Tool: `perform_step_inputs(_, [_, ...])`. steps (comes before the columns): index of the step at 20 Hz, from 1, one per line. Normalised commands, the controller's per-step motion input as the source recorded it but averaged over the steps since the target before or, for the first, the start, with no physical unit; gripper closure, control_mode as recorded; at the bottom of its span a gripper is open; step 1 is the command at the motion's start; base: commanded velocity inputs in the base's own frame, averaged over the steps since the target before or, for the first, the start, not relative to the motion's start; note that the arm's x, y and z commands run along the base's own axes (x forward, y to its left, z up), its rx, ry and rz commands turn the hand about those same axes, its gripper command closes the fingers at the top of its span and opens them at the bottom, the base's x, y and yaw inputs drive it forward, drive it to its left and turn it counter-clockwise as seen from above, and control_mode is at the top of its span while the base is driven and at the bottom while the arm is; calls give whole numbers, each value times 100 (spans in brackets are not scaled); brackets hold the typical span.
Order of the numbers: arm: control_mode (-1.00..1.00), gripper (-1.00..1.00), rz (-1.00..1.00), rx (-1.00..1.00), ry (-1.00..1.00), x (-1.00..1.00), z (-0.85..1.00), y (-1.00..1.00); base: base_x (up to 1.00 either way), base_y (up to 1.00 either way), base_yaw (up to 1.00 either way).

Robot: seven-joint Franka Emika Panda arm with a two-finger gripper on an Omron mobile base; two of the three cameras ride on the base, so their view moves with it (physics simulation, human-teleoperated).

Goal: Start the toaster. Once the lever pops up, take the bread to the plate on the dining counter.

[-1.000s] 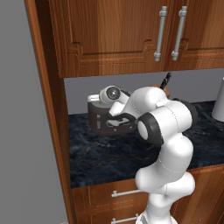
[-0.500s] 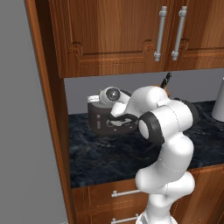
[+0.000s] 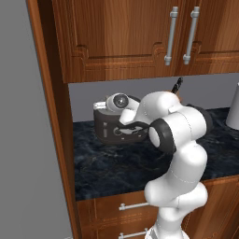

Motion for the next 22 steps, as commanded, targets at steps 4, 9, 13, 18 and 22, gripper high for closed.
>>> perform_step_inputs(4, [-100, 100, 0, 0, 0, 0, 0, 0, 0, 0, 0])
perform_step_inputs(9, [-100, 100, 0, 0, 0, 0, 0, 0, 0, 0, 0])
perform_step_inputs(13, [-100, 100, 0, 0, 0, 0, 0, 0, 0, 0, 0])
perform_step_inputs(18, [-100, 100, 0, 0, 0, 0, 2, 0, 0, 0, 0])
perform_step_inputs(22, [-100, 100, 0, 0, -2, 0, 21, 0, 0, 0, 0])
